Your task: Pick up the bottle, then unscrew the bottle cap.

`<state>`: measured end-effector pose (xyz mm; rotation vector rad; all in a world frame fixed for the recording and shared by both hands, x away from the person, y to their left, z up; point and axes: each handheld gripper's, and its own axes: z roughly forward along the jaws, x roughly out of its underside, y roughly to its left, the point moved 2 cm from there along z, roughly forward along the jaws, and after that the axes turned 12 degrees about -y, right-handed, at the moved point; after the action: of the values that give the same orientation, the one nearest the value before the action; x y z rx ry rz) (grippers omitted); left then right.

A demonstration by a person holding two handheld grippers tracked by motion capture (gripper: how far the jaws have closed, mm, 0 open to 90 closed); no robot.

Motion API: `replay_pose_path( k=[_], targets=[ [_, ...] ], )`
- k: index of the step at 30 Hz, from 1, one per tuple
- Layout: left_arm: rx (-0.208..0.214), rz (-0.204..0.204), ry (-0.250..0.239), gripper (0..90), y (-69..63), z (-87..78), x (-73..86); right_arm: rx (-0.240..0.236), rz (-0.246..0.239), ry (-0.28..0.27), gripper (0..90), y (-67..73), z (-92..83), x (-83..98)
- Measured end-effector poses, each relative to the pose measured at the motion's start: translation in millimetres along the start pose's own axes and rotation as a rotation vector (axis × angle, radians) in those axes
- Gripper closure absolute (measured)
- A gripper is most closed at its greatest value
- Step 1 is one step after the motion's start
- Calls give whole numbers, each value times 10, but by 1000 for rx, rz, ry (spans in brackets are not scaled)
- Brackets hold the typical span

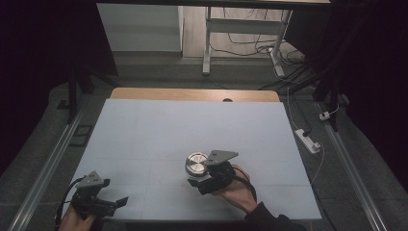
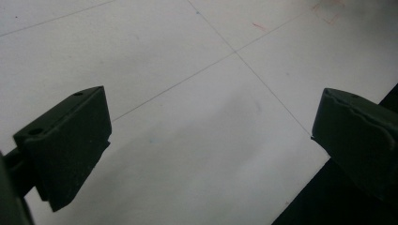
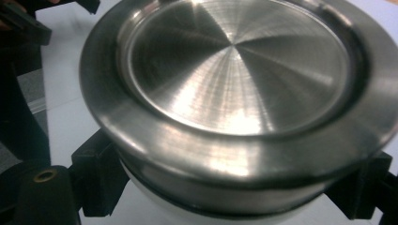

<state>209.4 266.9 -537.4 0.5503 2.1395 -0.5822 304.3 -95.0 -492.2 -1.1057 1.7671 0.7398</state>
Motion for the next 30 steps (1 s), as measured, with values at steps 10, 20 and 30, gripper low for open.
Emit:
replay_pose_path(
  k=[10,20,30],
  targets=[
    [17,-1,-1,0,1,0,-3,-32,-21,13,146,97,44,6],
    [68,27,-72,0,-69,-22,-101,-27,-13,9,146,60,36,7],
    [141,110,-133,0,-169,85,-267,-33,-7,7,146,56,42,2]
  ],
)
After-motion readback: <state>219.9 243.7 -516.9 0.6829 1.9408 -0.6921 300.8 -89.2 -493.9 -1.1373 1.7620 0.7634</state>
